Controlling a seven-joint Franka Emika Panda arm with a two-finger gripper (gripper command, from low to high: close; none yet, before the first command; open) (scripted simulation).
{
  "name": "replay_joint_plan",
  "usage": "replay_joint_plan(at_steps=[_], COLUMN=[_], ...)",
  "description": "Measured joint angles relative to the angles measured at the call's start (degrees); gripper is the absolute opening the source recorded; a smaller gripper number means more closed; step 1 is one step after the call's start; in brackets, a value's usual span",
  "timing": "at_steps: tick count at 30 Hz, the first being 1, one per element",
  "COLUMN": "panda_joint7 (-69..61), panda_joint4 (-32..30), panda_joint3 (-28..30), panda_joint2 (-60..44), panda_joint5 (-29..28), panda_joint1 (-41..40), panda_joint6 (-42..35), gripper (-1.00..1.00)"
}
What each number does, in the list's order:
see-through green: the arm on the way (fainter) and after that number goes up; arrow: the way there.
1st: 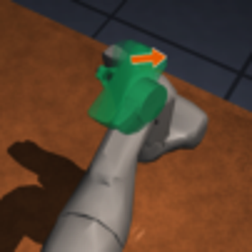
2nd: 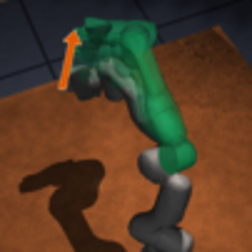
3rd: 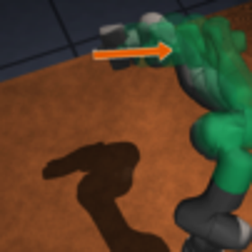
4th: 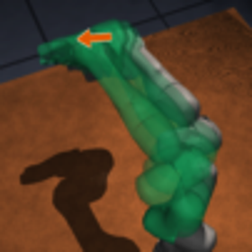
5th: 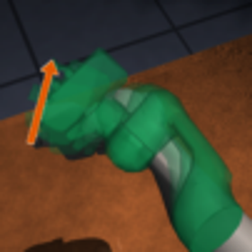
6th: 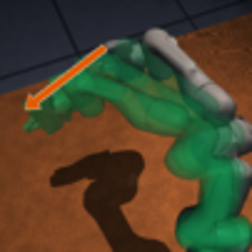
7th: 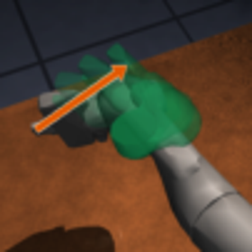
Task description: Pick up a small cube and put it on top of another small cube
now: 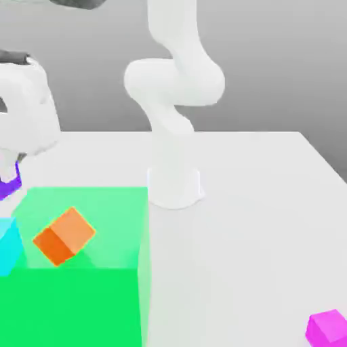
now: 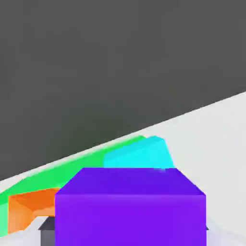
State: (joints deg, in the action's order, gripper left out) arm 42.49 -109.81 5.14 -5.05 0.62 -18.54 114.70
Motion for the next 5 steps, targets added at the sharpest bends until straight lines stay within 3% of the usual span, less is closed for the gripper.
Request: replay_joint_plan(at_steps=[1,2,5], panda_joint7=[-0.2,-0.3,-0.3], panda_joint4=[-1.5,-2.7,-2.7], panda_joint3=[0.0,0.0,0.0], panda_joint2=[-0.7,-1.2,-1.2], panda_joint5=[0.2,0.4,0.4], panda_joint1=[0.0,0.0,0.0], panda_joint6=[2.2,4.1,4.1], gripper=[-1.00,1.00,1.00])
